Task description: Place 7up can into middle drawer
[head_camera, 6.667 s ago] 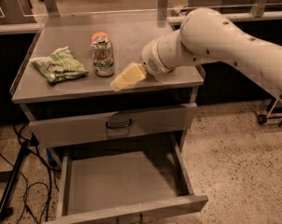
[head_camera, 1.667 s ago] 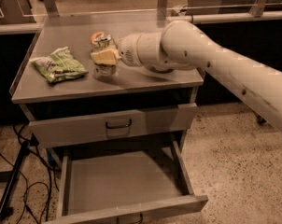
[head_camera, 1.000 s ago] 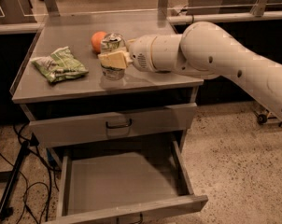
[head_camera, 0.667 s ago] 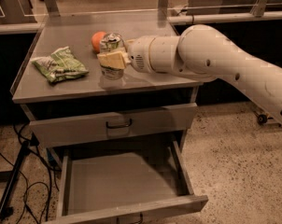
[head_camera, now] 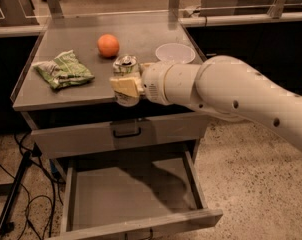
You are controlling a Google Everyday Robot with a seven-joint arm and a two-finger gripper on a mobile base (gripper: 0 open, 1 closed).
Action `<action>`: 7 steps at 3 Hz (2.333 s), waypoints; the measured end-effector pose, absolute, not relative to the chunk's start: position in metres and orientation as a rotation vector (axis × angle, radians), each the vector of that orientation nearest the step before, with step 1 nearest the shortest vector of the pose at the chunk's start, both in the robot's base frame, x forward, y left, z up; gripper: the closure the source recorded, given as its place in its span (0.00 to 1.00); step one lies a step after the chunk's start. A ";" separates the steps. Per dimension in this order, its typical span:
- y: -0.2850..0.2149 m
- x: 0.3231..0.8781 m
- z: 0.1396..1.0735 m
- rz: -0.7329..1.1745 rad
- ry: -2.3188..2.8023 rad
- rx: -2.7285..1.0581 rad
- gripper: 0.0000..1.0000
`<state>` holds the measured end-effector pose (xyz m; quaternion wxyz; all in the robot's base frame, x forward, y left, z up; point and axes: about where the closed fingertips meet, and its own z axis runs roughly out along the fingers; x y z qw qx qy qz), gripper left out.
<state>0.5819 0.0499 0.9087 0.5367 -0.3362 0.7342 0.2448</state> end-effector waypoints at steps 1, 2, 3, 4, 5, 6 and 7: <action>0.042 0.543 0.892 0.565 1.812 -0.743 1.00; 0.035 0.533 0.880 0.556 1.838 -0.734 1.00; 0.036 0.531 0.878 0.557 1.843 -0.736 1.00; 0.034 0.521 0.849 0.574 1.880 -0.721 1.00; 0.030 0.513 0.815 0.586 1.891 -0.729 1.00; 0.029 0.506 0.772 0.626 1.917 -0.711 1.00; 0.029 0.506 0.772 0.626 1.917 -0.711 1.00</action>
Offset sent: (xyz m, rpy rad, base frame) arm -0.0360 -0.0075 -0.0157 -0.0049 0.0459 -0.0530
